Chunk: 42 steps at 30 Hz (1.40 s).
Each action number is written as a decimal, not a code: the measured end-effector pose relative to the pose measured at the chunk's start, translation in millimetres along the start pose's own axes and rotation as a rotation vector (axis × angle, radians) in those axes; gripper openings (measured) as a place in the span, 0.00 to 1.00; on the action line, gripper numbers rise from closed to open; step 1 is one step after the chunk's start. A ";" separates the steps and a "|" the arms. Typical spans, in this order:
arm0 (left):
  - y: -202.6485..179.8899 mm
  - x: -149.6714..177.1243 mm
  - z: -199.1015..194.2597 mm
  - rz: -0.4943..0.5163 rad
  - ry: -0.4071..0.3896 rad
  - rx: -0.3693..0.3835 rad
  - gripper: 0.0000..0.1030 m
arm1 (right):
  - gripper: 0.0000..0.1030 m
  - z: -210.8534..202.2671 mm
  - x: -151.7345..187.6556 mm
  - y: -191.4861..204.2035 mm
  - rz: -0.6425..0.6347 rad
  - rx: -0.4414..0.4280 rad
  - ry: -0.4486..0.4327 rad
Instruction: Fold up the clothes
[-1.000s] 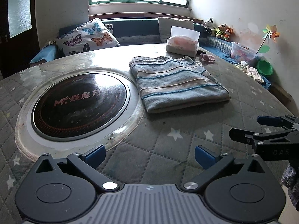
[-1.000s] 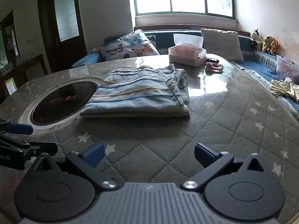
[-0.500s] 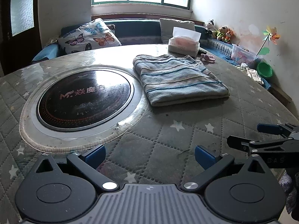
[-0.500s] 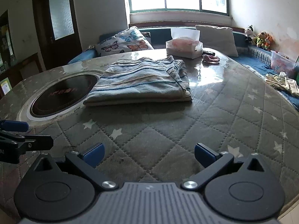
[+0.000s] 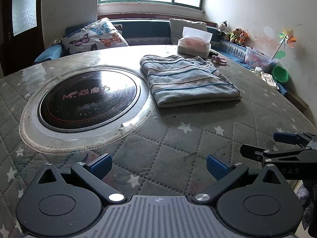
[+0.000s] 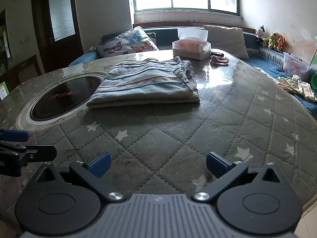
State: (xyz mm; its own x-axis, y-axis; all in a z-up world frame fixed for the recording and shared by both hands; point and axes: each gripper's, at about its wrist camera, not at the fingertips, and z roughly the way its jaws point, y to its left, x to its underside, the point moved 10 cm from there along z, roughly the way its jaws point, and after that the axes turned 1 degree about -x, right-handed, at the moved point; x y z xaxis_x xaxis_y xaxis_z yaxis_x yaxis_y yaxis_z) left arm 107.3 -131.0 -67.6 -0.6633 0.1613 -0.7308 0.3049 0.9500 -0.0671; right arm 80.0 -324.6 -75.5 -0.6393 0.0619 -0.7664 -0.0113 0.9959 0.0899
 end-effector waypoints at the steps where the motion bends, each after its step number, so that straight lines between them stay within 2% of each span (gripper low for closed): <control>1: 0.3 0.1 -0.4 -0.002 0.000 -0.001 1.00 | 1.00 -0.5 0.3 0.9 0.000 0.000 0.000; 42: -12.4 3.6 -18.5 0.018 -0.018 0.013 1.00 | 1.00 -18.4 0.5 17.3 -0.036 -0.022 -0.022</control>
State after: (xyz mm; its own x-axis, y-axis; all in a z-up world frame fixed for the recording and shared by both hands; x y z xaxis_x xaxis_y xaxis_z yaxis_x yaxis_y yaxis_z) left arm 88.5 -137.3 -56.9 -0.6452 0.1739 -0.7440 0.3258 0.9434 -0.0620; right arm 65.4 -308.5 -62.6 -0.6208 0.0278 -0.7835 -0.0513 0.9958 0.0760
